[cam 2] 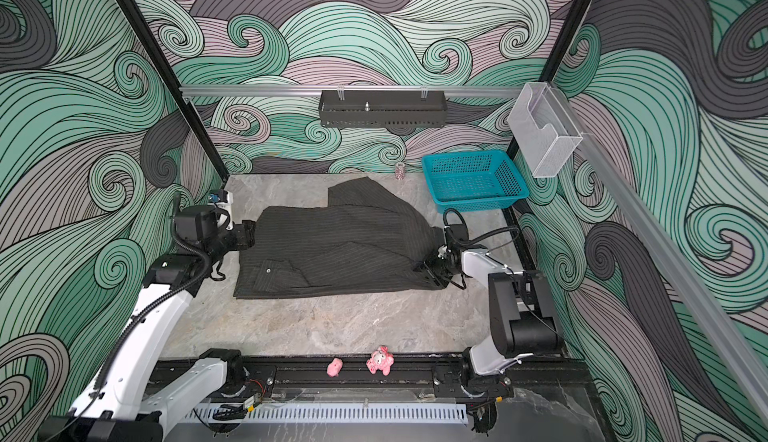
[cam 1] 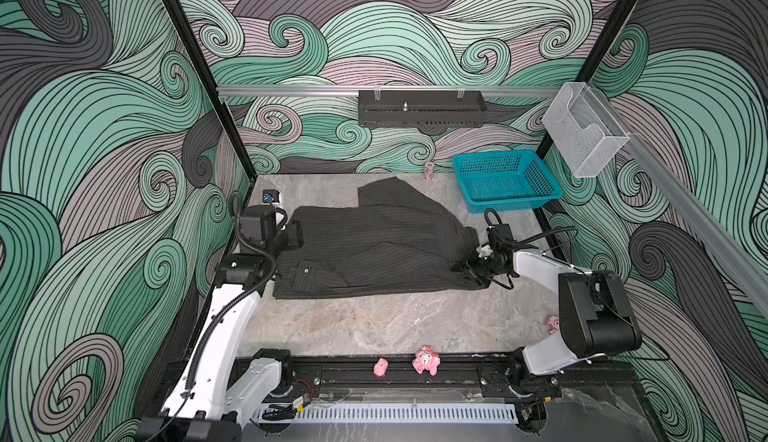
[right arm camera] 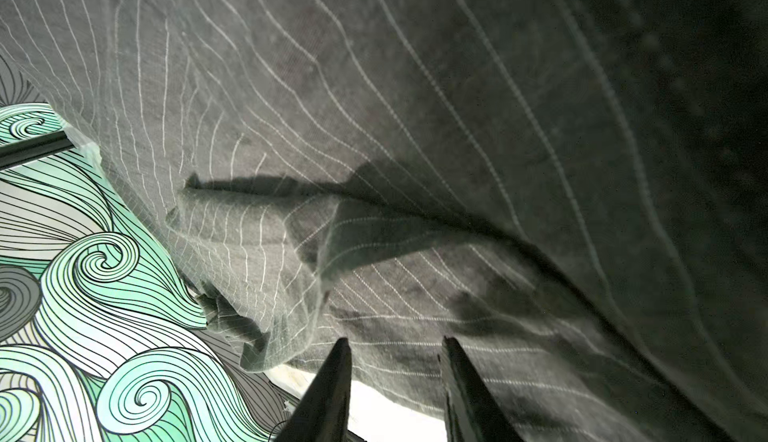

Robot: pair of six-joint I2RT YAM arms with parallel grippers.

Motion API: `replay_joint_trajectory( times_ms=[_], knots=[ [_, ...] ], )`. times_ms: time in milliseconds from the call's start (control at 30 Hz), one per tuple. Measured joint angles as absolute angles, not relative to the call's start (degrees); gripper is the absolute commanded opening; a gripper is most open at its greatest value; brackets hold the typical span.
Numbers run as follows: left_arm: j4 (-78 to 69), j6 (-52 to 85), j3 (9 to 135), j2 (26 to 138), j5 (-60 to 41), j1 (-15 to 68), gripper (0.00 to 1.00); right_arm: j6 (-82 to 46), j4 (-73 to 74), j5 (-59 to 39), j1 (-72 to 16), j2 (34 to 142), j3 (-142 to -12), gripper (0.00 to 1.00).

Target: Fold and stack the long sleeve shirts

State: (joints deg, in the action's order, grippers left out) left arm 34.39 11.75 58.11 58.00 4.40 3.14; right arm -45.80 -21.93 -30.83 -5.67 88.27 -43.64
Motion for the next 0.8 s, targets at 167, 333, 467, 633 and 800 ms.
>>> replay_joint_trajectory(
  times_ms=[167,333,467,633,800],
  knots=[
    [41.5,25.3,55.1,65.4,1.5,2.5,0.74,-44.5,-24.8,-30.2,-5.7,85.3,-43.9,0.49],
    [44.2,33.3,50.0,68.4,-1.7,-0.2,0.77,-43.0,-27.9,-29.4,-5.7,82.5,-45.7,0.52],
    [43.6,37.4,46.4,69.1,-4.0,-3.2,0.75,-42.3,-28.8,-29.2,-5.7,81.4,-46.9,0.52],
    [40.5,41.5,41.2,71.7,-9.8,-7.1,0.69,-42.0,-29.6,-29.3,-5.7,81.3,-47.4,0.52],
    [34.5,45.7,35.9,73.0,-14.8,-8.3,0.67,-41.8,-30.2,-29.3,-5.7,81.3,-47.4,0.52]
  ],
)
